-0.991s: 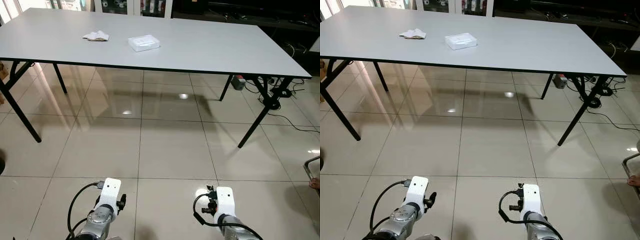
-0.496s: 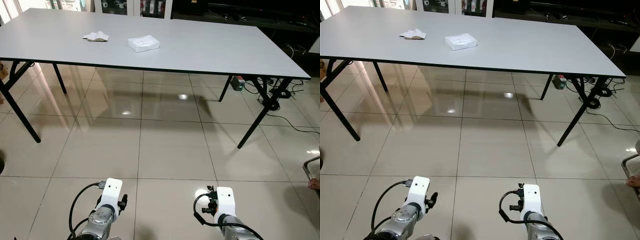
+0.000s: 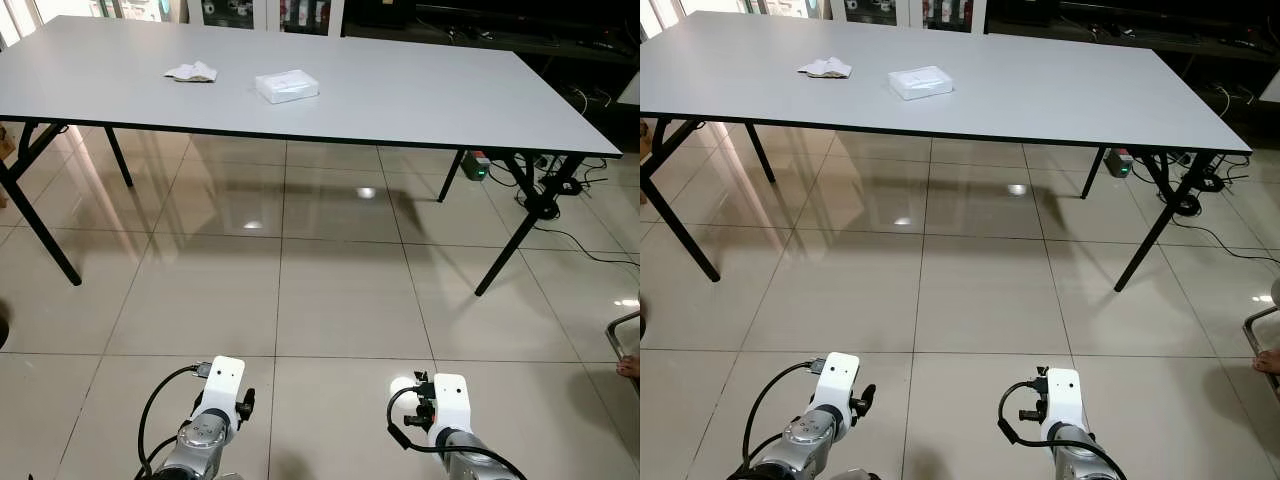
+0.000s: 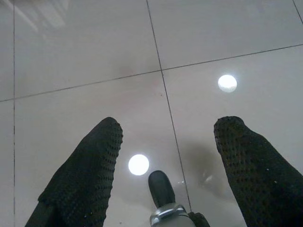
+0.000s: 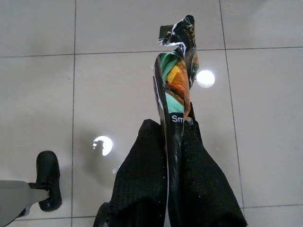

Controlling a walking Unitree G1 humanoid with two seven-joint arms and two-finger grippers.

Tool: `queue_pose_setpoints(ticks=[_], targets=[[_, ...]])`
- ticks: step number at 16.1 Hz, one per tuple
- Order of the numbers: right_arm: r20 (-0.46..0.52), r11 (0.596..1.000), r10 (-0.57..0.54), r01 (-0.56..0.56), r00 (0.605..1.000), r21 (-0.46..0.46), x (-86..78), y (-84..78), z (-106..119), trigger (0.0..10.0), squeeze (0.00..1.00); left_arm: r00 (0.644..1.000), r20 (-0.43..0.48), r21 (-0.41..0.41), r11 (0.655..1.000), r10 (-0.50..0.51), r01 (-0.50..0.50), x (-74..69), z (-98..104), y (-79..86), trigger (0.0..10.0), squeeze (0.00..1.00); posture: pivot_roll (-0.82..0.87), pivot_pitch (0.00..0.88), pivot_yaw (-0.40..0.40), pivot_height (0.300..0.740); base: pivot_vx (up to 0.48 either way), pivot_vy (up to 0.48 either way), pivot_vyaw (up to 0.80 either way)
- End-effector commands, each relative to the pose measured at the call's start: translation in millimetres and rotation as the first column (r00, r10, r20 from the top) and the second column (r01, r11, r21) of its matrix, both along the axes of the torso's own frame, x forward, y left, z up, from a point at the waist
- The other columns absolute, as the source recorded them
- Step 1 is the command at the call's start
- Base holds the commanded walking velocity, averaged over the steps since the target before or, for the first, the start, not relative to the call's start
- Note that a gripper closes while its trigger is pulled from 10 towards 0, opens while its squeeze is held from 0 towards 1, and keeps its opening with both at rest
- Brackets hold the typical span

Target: Picking trash to rubbish bin

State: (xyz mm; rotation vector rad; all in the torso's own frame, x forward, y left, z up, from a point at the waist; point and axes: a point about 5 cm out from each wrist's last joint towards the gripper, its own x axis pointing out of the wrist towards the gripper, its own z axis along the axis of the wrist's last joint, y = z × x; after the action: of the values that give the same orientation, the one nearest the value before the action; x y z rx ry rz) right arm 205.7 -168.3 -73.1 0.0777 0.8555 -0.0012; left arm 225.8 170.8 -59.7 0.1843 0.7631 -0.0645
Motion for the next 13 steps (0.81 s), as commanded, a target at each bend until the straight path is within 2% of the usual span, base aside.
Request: queue_pose_setpoints(ticks=[1, 13], targets=[[0.008, 1.0, -0.01, 0.01, 1.0, -0.01, 2.4, -3.9, 1.6, 10.0, 0.0, 1.0, -0.001, -0.002, 1.0, 0.004, -0.004, 3.1, 1.1, -3.8, 10.0, 0.0, -0.03, 0.052, -0.076, 0.74, 0.0, 0.0, 0.0], [0.003, 1.0, -0.009, 0.009, 1.0, -0.007, 0.6, -2.7, 0.5, 10.0, 0.0, 1.0, -0.002, -0.005, 1.0, 0.016, -0.016, 1.8, 0.5, -2.5, 10.0, 0.0, -0.01, 0.045, -0.079, 0.74, 0.0, 0.0, 0.0]])
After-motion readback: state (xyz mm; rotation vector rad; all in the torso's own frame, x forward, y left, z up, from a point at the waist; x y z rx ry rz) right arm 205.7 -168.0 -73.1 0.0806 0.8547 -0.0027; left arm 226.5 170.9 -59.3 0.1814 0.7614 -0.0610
